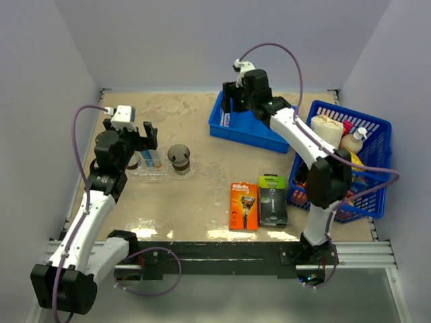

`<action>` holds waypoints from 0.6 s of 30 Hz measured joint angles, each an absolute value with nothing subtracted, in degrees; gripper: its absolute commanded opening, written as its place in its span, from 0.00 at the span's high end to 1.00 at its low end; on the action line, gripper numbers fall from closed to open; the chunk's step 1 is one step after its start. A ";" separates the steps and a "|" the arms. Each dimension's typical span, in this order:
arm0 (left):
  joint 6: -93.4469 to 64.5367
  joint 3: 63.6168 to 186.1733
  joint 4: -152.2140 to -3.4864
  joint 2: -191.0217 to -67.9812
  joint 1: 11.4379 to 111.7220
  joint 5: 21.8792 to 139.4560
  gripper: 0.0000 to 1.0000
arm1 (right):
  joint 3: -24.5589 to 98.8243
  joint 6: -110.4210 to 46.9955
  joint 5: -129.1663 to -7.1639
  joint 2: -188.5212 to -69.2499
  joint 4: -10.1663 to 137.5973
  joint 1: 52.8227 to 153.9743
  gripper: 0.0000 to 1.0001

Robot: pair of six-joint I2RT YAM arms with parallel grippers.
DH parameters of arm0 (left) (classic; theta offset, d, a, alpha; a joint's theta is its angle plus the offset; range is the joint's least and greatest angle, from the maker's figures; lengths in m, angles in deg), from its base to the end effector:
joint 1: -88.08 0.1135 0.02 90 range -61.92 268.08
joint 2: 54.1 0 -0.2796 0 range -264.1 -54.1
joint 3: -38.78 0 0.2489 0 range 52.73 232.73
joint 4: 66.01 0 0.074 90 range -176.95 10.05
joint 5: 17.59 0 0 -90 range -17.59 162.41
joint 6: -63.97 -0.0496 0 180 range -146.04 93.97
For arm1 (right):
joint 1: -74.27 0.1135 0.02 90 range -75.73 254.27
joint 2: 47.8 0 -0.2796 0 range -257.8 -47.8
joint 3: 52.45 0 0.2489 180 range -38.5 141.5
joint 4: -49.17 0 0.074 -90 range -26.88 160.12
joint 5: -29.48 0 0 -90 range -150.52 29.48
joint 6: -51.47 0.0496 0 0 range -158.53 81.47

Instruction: Prepare toiletry sets of a toothbrush and toothpaste on the tray

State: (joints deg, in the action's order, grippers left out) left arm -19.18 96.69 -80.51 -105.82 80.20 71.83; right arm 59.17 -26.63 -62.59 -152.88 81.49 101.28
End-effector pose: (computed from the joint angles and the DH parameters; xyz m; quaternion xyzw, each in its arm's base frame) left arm 0.2146 -0.0292 0.3420 0.0035 0.7565 -0.0800 0.6491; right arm 0.4013 0.2065 0.3581 -0.1209 0.8383 0.1914 0.4960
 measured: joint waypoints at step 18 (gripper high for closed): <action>-19.18 96.14 -80.51 -104.20 80.09 73.25 0.02 | 82.77 -28.86 -55.95 -179.83 91.72 101.32 0.43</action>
